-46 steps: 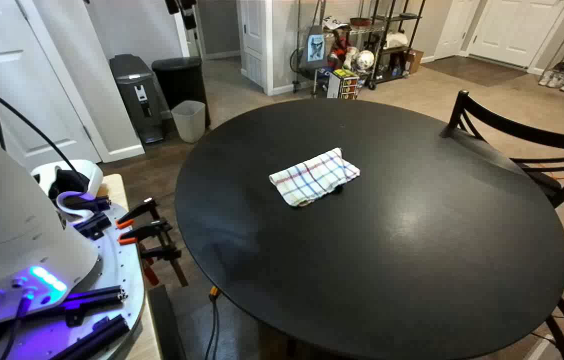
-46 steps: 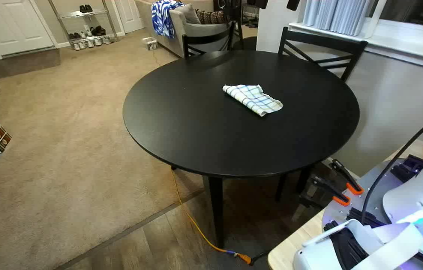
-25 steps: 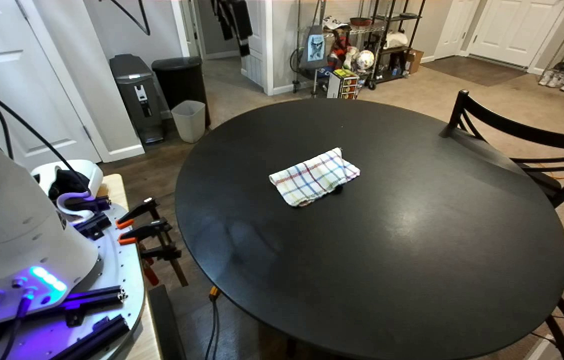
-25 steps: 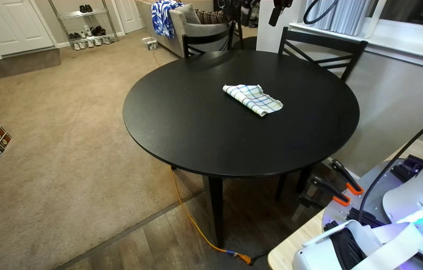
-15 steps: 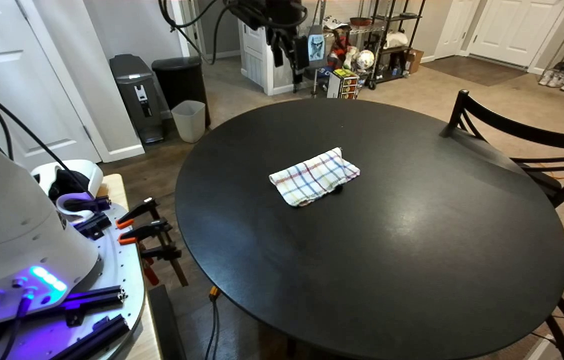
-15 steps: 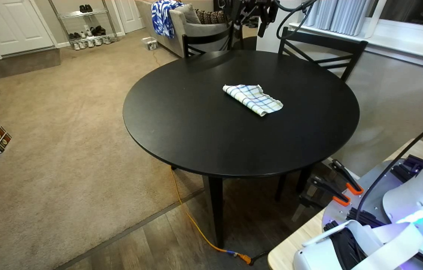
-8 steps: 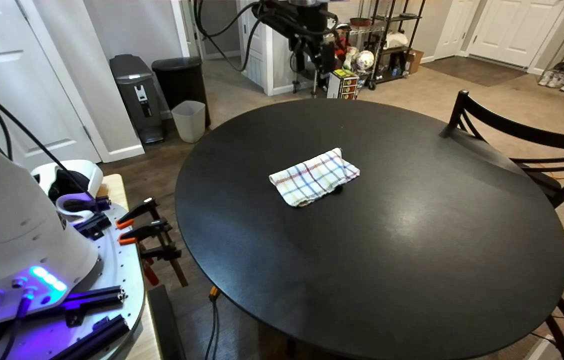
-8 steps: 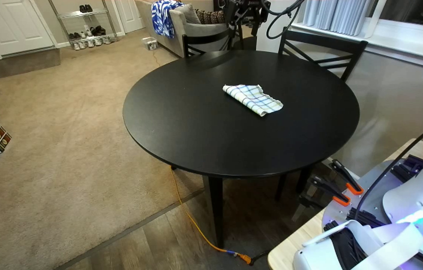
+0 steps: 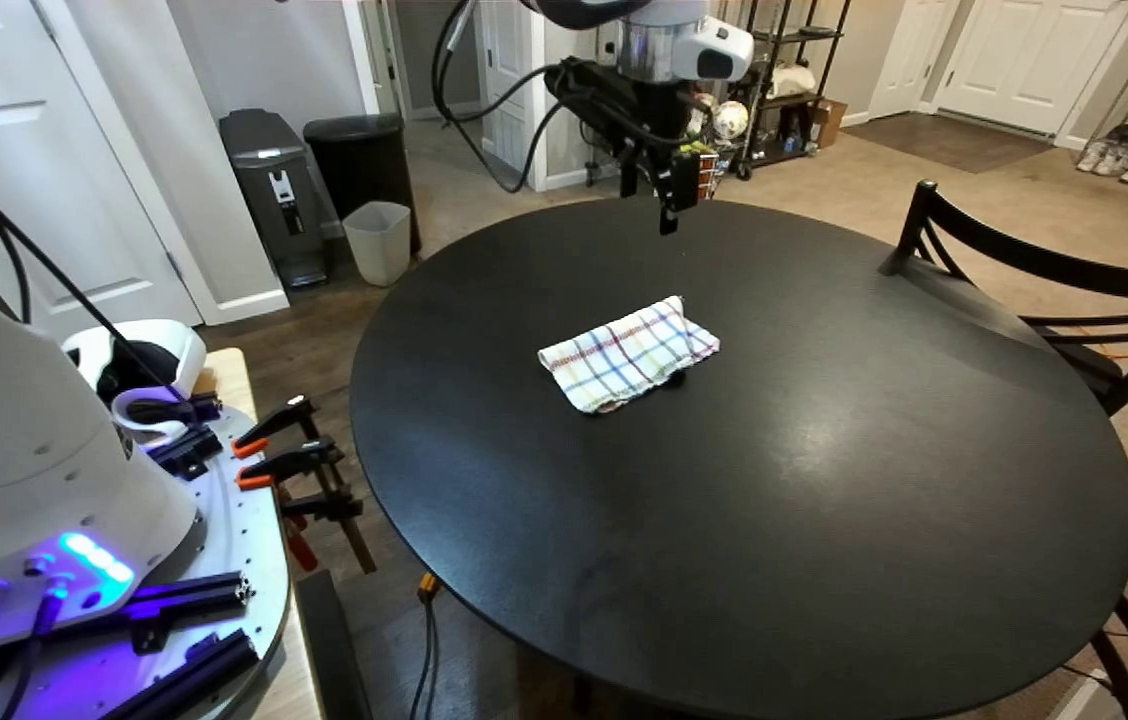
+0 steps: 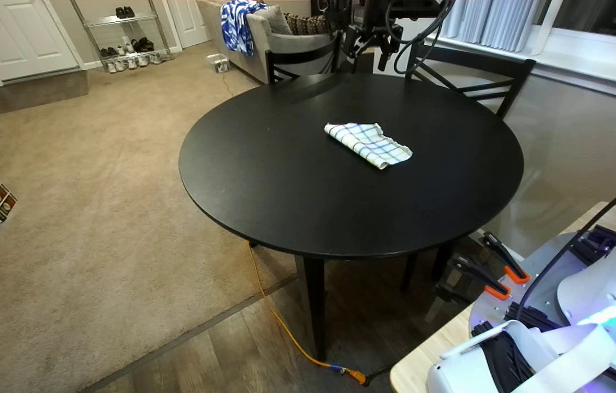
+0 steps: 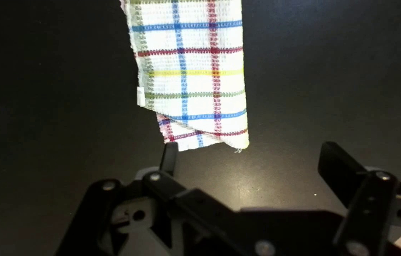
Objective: Unfold the white towel.
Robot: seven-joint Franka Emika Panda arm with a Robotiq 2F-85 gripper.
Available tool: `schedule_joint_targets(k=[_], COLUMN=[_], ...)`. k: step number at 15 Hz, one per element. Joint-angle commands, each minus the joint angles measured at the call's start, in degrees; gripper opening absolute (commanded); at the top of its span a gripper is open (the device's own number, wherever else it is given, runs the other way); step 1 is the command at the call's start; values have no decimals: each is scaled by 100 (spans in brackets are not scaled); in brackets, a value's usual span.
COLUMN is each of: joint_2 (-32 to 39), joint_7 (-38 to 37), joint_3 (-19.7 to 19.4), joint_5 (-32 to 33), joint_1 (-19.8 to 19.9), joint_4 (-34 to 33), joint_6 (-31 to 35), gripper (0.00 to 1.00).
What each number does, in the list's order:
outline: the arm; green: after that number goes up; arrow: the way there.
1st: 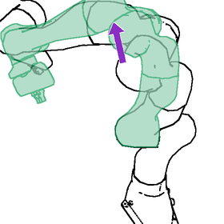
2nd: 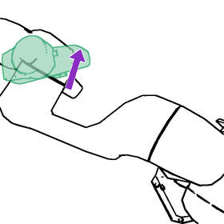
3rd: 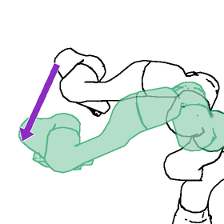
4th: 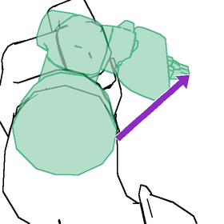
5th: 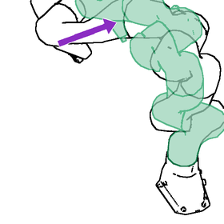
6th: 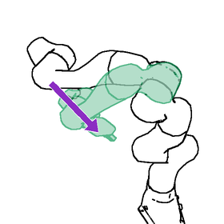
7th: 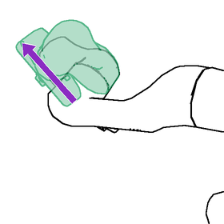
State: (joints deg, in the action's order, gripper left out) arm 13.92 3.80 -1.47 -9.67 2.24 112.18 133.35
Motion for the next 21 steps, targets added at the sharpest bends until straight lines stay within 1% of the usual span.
schedule_joint_targets(k=[1,2,9,11,12,19,21], joint_2=[462,585,1323,1349,1308,1336,1468], joint_7=[467,373,185,165,156,83,153], joint_3=[90,50,53,90,46,29,70], joint_5=[-375,-315,-246,-288,-147,-96,-183], joint_1=[265,276,430,441,395,361,415], joint_4=[-340,-404,-1029,-1077,-969,-1029,-1074], joint_6=[-27,40,-103,-52,-17,-5,-11], gripper=[100,100,100,100,100,100,100])
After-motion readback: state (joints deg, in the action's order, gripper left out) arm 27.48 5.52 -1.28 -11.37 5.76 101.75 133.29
